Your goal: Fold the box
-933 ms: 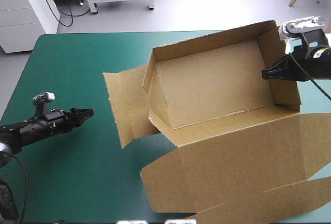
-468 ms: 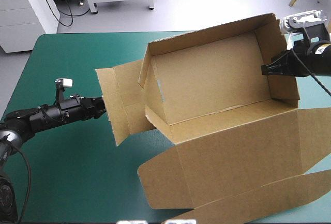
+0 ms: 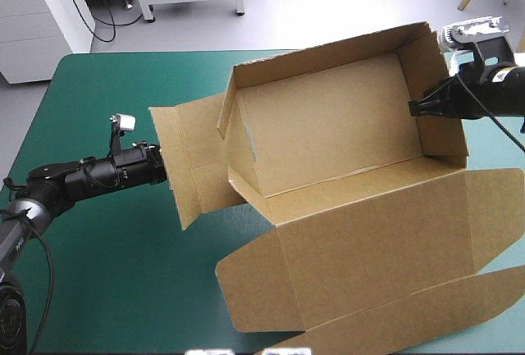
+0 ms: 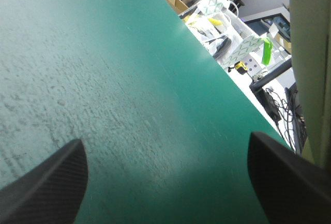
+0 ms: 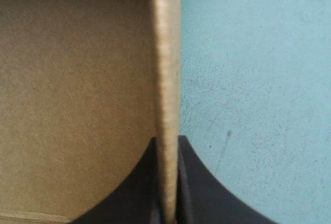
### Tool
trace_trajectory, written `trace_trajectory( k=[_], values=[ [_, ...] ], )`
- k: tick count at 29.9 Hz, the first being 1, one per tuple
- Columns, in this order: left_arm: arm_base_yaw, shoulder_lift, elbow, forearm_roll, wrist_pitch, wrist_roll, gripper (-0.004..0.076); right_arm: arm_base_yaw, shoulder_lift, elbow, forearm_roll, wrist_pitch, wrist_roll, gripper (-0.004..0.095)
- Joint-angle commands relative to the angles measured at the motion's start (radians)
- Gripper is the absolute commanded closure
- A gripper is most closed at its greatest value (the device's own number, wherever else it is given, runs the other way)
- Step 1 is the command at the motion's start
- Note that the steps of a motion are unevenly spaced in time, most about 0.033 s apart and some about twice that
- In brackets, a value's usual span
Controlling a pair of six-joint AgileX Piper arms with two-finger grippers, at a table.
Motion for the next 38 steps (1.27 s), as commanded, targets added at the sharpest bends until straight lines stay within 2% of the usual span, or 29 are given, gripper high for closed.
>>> trace_trajectory(
  k=[1,7,22,28,33,38],
  values=[
    [-0.009,-0.035,-0.033,-0.101,0.127,-0.013,0.0125,-0.007,-0.004,-0.030,0.044,-0.089,0.006,0.0927],
    [-0.052,-0.040,-0.069,-0.111,0.127,-0.056,0.0125,-0.005,0.025,-0.030,0.042,-0.160,0.012,0.0927],
    [-0.237,-0.063,-0.315,-0.203,0.127,-0.091,0.0125,-0.005,0.047,-0.030,0.011,-0.241,-0.005,0.0923],
    [-0.289,-0.063,-0.402,-0.181,0.109,-0.140,0.0125,-0.005,0.047,-0.030,0.044,-0.260,-0.007,0.0923],
    [-0.337,-0.063,-0.467,-0.066,-0.015,-0.215,0.0126,-0.003,0.047,-0.030,0.076,-0.284,-0.021,0.0923],
    [-0.427,-0.063,-0.565,0.148,-0.249,-0.349,0.0126,0.063,0.047,-0.030,0.018,-0.318,0.002,0.0923]
  ],
)
